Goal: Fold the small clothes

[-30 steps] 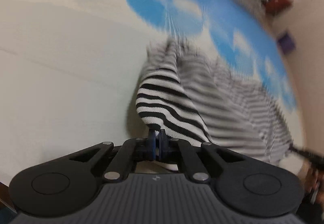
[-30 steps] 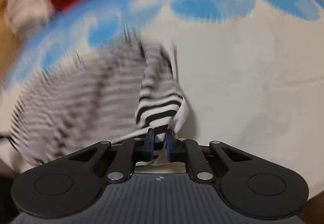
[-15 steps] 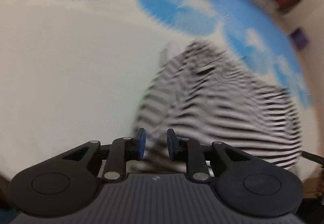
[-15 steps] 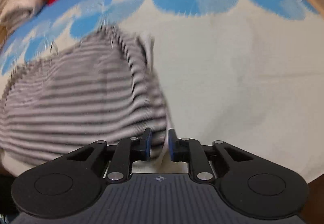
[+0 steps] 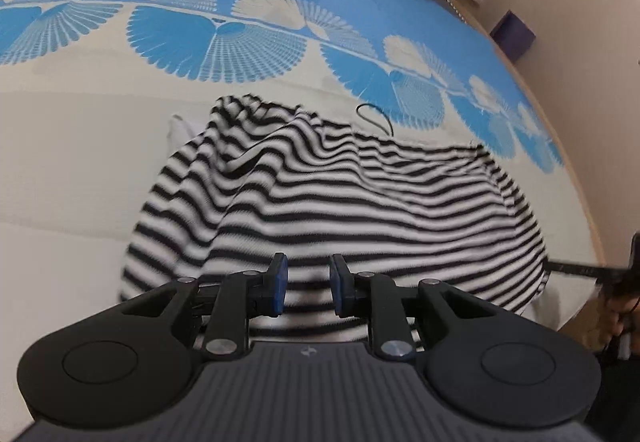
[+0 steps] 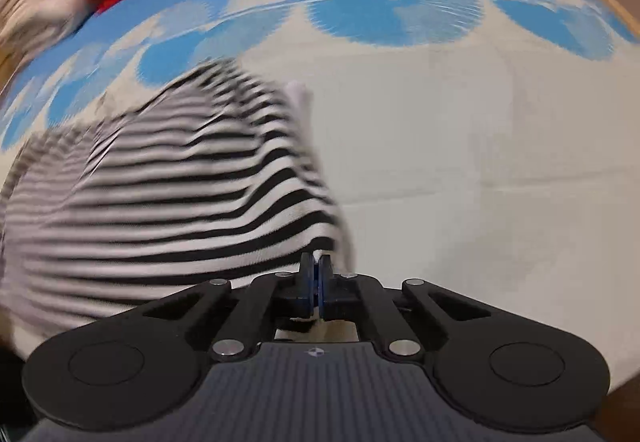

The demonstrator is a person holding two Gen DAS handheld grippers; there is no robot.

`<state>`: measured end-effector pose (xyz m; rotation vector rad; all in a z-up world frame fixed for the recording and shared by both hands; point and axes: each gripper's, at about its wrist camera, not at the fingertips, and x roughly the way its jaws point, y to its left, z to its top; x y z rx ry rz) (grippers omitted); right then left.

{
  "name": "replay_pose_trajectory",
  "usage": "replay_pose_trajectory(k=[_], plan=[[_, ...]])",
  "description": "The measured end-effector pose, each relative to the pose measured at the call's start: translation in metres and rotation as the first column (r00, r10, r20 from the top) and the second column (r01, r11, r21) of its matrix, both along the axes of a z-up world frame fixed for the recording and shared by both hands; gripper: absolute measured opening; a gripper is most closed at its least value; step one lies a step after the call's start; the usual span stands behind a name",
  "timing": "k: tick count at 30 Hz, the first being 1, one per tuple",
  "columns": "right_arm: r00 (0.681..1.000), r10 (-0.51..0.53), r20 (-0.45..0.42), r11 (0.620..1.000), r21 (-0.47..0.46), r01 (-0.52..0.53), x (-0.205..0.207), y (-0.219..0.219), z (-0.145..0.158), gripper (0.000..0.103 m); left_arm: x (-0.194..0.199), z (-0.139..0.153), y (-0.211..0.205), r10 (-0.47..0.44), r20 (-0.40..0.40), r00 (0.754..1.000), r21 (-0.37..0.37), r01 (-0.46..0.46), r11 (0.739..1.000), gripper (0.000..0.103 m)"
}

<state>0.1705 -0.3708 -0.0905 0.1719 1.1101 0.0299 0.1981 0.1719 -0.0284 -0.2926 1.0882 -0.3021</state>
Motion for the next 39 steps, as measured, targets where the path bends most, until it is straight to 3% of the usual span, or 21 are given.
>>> replay_pose_trajectory(k=[2,5,7,9,12,17,21,23,26,29,30,31,32,33,35,37,39], plan=[[0.999,-0.015,-0.047,1.000,-0.006,0.014,0.002,-0.002,-0.007,0.000,0.011,-0.014,-0.014,-0.005,-0.075,0.997,0.063,0.009,0.998,0.030],[0.993,0.051,-0.108,0.997,-0.053,-0.057,0.006,0.010,-0.016,0.006,0.020,-0.040,-0.024,-0.001,-0.225,0.974,0.171,0.041,0.984,0.029],[0.998,0.030,-0.048,0.997,-0.068,-0.033,0.007,0.011,-0.003,0.014,0.024,-0.027,-0.019,0.028,-0.172,0.985,0.118,-0.008,0.993,0.030],[0.998,-0.013,0.057,0.999,-0.034,0.015,0.008,0.006,0.014,0.029,0.023,-0.006,-0.006,0.079,-0.081,0.994,0.028,-0.077,0.997,0.033],[0.981,-0.048,0.190,0.998,-0.031,0.055,0.009,0.006,0.033,0.034,0.022,0.019,0.013,0.178,0.028,0.984,-0.045,-0.177,0.983,0.035],[0.962,0.014,0.274,0.998,-0.061,0.003,0.031,0.036,0.038,0.034,0.058,0.021,0.027,0.240,0.022,0.970,0.057,-0.241,0.969,0.037],[0.969,0.039,0.244,0.995,-0.096,-0.015,0.060,0.056,0.024,0.034,0.068,-0.006,0.036,0.261,0.026,0.965,0.114,-0.263,0.958,0.044],[0.973,0.032,0.227,0.995,-0.097,-0.010,0.074,0.061,0.017,0.035,0.075,-0.019,0.037,0.279,-0.029,0.960,0.175,-0.270,0.947,0.042],[0.979,0.036,0.202,0.994,-0.110,-0.014,0.092,0.066,0.005,0.038,0.081,-0.017,0.034,0.230,0.021,0.973,0.153,-0.231,0.961,0.042],[0.983,0.037,0.182,0.994,-0.111,-0.017,0.108,0.069,-0.009,0.038,0.088,-0.027,0.031,0.207,-0.014,0.978,0.186,-0.201,0.962,0.039],[0.985,0.040,0.169,0.995,-0.101,-0.023,0.113,0.070,-0.014,0.034,0.089,-0.029,0.031,0.208,-0.018,0.978,0.185,-0.201,0.962,0.023],[0.986,0.046,0.158,0.996,-0.089,-0.032,0.116,0.072,-0.017,0.026,0.091,-0.031,0.032,0.208,-0.018,0.978,0.179,-0.201,0.963,0.010],[0.988,0.063,0.142,0.996,-0.071,-0.053,0.121,0.074,-0.020,0.002,0.094,-0.031,0.036,0.213,-0.011,0.977,0.175,-0.208,0.962,0.001],[0.988,0.073,0.136,0.995,-0.070,-0.064,0.123,0.077,-0.020,0.001,0.095,-0.030,0.037,0.229,0.006,0.973,0.182,-0.226,0.957,0.001],[0.979,0.033,0.203,0.994,-0.106,-0.011,0.124,0.077,-0.010,0.000,0.096,-0.021,0.045,0.299,0.077,0.951,0.215,-0.308,0.927,0.001],[0.951,-0.075,0.299,0.992,-0.071,0.101,0.124,0.065,0.005,0.000,0.095,-0.015,0.050,0.324,0.111,0.939,0.185,-0.340,0.922,0.001],[0.944,-0.118,0.307,0.989,-0.052,0.141,0.126,0.060,0.006,0.001,0.097,-0.019,0.044,0.306,0.099,0.947,0.217,-0.320,0.922,0.001]])
